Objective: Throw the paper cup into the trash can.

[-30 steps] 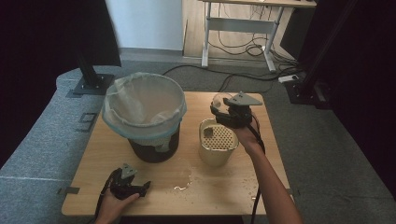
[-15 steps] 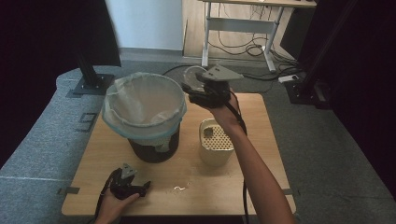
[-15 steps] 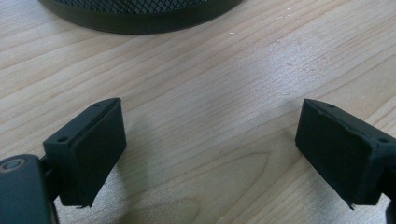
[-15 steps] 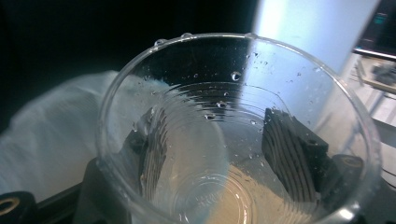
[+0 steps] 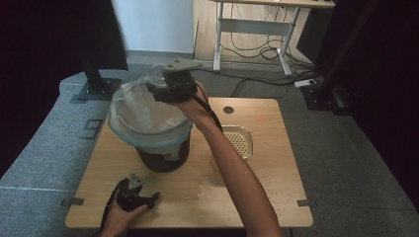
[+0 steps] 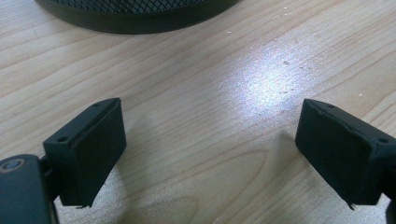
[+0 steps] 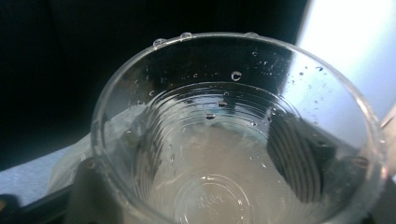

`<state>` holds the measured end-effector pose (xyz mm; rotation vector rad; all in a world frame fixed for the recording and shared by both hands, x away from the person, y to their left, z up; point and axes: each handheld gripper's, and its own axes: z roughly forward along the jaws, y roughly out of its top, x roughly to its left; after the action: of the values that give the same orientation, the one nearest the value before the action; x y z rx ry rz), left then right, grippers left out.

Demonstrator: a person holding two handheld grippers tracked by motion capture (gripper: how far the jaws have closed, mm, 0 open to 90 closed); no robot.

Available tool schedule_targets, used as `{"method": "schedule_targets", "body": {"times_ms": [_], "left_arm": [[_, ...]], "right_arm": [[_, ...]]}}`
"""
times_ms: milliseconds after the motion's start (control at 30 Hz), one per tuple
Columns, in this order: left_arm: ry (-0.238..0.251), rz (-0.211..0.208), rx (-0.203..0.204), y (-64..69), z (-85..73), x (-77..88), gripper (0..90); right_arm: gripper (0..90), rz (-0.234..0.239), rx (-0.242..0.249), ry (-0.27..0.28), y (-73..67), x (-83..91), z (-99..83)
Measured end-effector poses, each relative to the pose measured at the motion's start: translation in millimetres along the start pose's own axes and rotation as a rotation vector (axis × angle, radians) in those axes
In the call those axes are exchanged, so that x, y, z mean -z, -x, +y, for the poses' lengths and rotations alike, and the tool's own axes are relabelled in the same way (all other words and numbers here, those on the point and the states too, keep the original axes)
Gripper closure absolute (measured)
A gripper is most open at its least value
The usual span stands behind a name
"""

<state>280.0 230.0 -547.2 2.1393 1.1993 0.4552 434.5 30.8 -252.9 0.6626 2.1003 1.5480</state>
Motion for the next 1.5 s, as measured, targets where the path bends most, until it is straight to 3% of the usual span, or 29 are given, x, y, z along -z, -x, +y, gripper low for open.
{"method": "schedule_targets", "body": {"times_ms": [67, 133, 267, 533, 800, 933, 1067, 1200, 1400, 1500], "left_arm": [[0.0, -0.001, -0.001, 0.1, -0.1, 0.1, 8.2], [0.001, -0.001, -0.004, 0.3, -0.5, 0.4, 8.2], [0.001, -0.003, -0.007, 0.4, -0.7, 0.6, 8.1], [0.001, -0.003, -0.007, 0.4, -0.7, 0.6, 8.1], [0.001, -0.004, -0.006, 0.6, -0.9, 0.7, 8.2], [0.002, -0.004, -0.005, 0.6, -0.9, 0.6, 8.2], [0.002, -0.003, -0.007, 0.6, -0.9, 0.6, 8.2], [0.001, -0.002, -0.008, 0.5, -0.9, 0.7, 8.2], [0.001, -0.002, -0.008, 0.5, -0.9, 0.7, 8.2], [-0.002, -0.004, -0.01, 0.2, -0.8, 0.9, 8.2]], "right_arm": [[16.0, 0.009, -0.056, -0.042, 2.4, -11.2, -2.9], [12.2, -0.001, -0.078, -0.087, 5.2, -15.9, -5.4], [10.5, -0.027, -0.079, -0.099, 11.8, -10.8, -11.2], [13.9, -0.054, -0.051, -0.048, 19.7, 22.3, -18.1], [19.9, -0.071, 0.002, -0.003, 25.0, 73.9, -47.0], [21.3, -0.099, 0.022, -0.005, 32.3, 111.0, -75.0], [22.7, -0.128, -0.008, 0.013, 40.5, 147.1, -107.1], [23.6, -0.171, -0.042, 0.014, 48.3, 180.4, -151.4], [24.0, -0.238, -0.089, -0.019, 51.0, 210.2, -222.1], [24.0, -0.265, -0.11, -0.05, 48.0, 215.9, -253.5]]}}
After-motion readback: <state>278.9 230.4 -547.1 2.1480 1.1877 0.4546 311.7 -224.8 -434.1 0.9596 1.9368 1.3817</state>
